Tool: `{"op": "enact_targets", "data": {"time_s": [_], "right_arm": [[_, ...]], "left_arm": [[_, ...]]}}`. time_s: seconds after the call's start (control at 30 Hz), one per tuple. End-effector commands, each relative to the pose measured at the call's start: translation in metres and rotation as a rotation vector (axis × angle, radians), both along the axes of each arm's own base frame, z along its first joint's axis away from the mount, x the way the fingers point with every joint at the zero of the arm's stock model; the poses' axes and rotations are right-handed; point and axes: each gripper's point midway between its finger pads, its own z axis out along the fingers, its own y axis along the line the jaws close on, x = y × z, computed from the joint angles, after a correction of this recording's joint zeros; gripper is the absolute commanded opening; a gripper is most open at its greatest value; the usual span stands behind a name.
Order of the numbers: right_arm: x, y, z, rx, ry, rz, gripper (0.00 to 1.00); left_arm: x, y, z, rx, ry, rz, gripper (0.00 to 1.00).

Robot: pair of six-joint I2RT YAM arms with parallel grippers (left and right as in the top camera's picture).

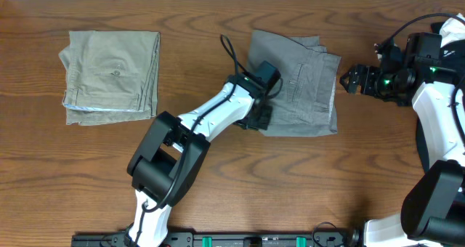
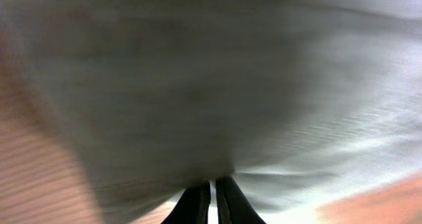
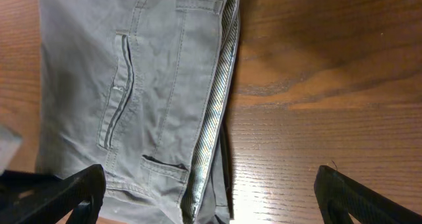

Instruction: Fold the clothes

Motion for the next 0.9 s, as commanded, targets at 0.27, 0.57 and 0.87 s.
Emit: {"op": "enact_targets", "data": {"time_s": [0.27,0.57,0.87], "right_arm": [[0.001,-0.001,0.000,0.002,0.003,-0.012,0.99],[0.001,-0.001,0.000,0.002,0.003,-0.012,0.99],[0.001,-0.001,0.000,0.002,0.003,-0.012,0.99]], "left_arm": [[0.085,0.128,0.005,0.381,-0.254,0.104,0.09],[0.140,0.157,0.046,0.174,-0.353,0.271,0.06],[0.108,0.065,0.135,-0.304,-0.311,0.235,0.06]]}}
